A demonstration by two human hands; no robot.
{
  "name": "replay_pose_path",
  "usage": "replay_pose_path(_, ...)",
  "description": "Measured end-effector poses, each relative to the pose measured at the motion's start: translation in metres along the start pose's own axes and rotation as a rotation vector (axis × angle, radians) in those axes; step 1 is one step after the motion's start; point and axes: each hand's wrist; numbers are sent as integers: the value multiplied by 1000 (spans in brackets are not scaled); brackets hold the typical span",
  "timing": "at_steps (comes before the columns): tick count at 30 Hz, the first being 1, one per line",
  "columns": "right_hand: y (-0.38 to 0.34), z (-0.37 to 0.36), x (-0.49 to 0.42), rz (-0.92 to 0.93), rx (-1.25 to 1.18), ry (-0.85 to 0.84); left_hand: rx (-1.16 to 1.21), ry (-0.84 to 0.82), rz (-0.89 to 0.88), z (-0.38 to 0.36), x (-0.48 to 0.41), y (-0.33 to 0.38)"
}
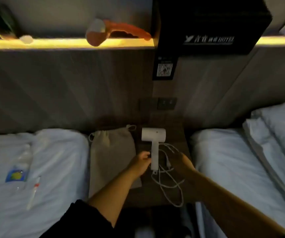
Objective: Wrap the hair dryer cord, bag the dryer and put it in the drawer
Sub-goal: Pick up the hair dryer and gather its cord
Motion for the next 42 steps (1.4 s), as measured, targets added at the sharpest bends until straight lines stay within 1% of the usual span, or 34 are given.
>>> replay_pose_path(1,1,-5,-13,31,38,6,4,0,1,-5,-13,4)
replay_pose_path(3,5,-12,-37,4,72,47,34,-3,34,-15,-39,3)
replay_pose_path(5,15,-19,-57,-67,67,68,86,-16,70,-27,-66,-4)
replay_pose_path(8,47,-33,-84,-192,9,117,76,-25,90,-45,-95,-20)
replay_pose_path(10,60,-36,-97,-239,-51,131,53,22,100,-52,-104,-24)
replay_pose_path(13,77,-41,-113,-273,-106,141,-56,194,152,-57,-119,-24)
replay_pose_path(14,81,-42,-116,-285,-98,134,-54,227,168,-58,-123,-24)
replay_pose_path(16,83,-43,-123,-287,-72,130,-65,237,148,-57,-129,-21)
replay_pose_path(18,83,-44,-129,-295,-56,107,-83,212,119,-56,-136,-21)
replay_pose_path(22,84,-54,-135,-282,-18,26,-41,143,90,-51,-143,-27)
replay_pose_path(26,84,-58,-137,-249,-44,20,14,118,26,-50,-147,-33)
replay_pose_path(31,74,-53,-143,-73,-13,33,-6,108,-88,-47,-151,-36)
replay_pose_path(34,73,-58,-149,-1,-11,68,-33,139,-151,-50,-156,-41)
replay_pose_path(38,76,-69,-154,-37,-37,131,-71,172,-159,-55,-164,-44)
replay_pose_path(40,79,-71,-154,11,-76,164,-85,176,-158,-55,-162,-43)
replay_pose_path(42,82,-71,-154,47,-106,199,-109,200,-194,-54,-165,-41)
Point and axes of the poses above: each hand's wrist, its own x-axis away from the middle knuckle, its own z-axis out of the back of the hand, y = z × x, and after that the axes turned 14 degrees about z, right-handed
